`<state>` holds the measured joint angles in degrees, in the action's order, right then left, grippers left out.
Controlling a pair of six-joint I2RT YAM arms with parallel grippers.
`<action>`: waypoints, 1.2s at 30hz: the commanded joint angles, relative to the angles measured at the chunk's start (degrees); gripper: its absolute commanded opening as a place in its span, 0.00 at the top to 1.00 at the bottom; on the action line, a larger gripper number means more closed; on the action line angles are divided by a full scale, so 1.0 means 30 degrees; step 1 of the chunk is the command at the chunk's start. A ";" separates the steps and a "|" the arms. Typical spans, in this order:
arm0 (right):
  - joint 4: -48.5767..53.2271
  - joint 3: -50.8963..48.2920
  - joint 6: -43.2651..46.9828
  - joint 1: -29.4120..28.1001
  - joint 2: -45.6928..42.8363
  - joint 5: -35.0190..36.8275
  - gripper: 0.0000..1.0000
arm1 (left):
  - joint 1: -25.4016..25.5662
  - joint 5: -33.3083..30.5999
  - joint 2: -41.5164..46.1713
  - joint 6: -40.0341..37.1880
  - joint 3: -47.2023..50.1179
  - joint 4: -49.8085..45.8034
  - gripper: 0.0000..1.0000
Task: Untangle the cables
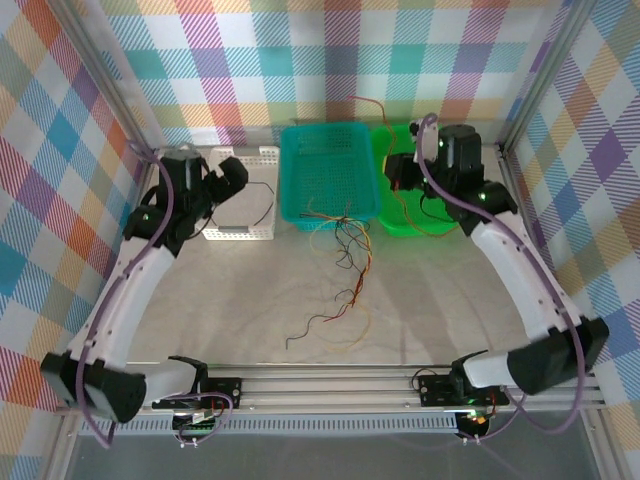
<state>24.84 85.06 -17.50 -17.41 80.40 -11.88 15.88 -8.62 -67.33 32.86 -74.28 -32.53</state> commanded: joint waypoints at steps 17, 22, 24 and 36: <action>-0.1927 0.7873 -0.1810 0.2815 1.3322 0.1046 1.00 | 0.3629 -0.4331 0.7227 -0.3523 0.7844 0.3108 0.00; -0.1294 0.8350 -0.1875 0.2873 1.4779 0.2298 1.00 | 0.3918 -0.4802 0.7286 -0.3971 0.7945 0.3246 0.00; -0.0732 0.8426 -0.2399 0.2888 1.5323 0.2770 1.00 | 0.3935 -0.4597 0.7069 -0.3984 0.7857 0.3228 0.00; 0.1722 0.9584 -0.3356 0.2961 1.5710 0.2405 0.83 | 0.3994 -0.4342 0.6588 -0.4066 0.7705 0.2968 0.00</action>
<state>27.20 109.69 -26.63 -8.95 128.81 -4.08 27.24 -21.30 -47.53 21.58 -50.43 -24.86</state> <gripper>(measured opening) 0.156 0.997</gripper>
